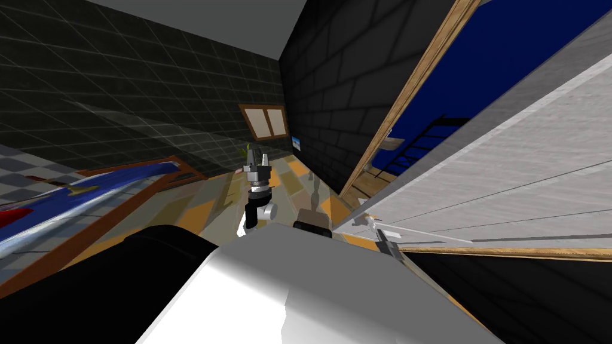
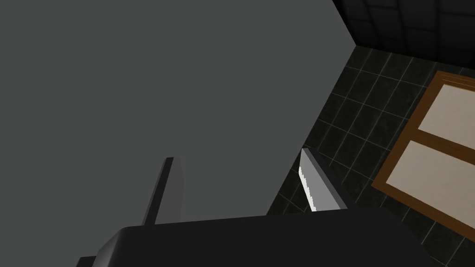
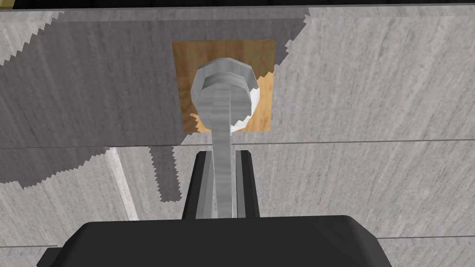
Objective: Pull the door open
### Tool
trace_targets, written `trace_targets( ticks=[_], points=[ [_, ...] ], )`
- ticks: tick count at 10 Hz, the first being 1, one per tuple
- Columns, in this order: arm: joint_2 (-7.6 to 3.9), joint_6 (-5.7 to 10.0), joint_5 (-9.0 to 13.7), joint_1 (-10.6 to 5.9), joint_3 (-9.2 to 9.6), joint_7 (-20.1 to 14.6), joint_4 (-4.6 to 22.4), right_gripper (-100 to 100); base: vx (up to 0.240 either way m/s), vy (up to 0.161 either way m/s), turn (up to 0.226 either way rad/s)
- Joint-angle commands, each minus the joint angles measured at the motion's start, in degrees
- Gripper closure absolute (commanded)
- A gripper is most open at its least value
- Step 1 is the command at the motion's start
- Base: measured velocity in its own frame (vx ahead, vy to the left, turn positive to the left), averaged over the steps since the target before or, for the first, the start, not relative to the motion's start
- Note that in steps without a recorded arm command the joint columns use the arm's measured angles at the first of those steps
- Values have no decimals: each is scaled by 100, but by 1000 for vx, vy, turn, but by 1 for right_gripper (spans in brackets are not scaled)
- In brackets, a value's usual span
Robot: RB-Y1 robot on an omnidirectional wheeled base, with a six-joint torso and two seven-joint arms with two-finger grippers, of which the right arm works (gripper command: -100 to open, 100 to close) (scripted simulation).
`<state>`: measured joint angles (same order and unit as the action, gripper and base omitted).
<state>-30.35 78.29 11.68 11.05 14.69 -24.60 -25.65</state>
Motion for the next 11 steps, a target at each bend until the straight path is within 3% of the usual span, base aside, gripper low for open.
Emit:
trace_targets(
  ticks=[1,11],
  points=[
    [-20,51,16,-21,1,-15,68,100,-189,-43,153],
    [-29,126,47,-72,79,-34,188,100,-178,-56,128]
  ],
)
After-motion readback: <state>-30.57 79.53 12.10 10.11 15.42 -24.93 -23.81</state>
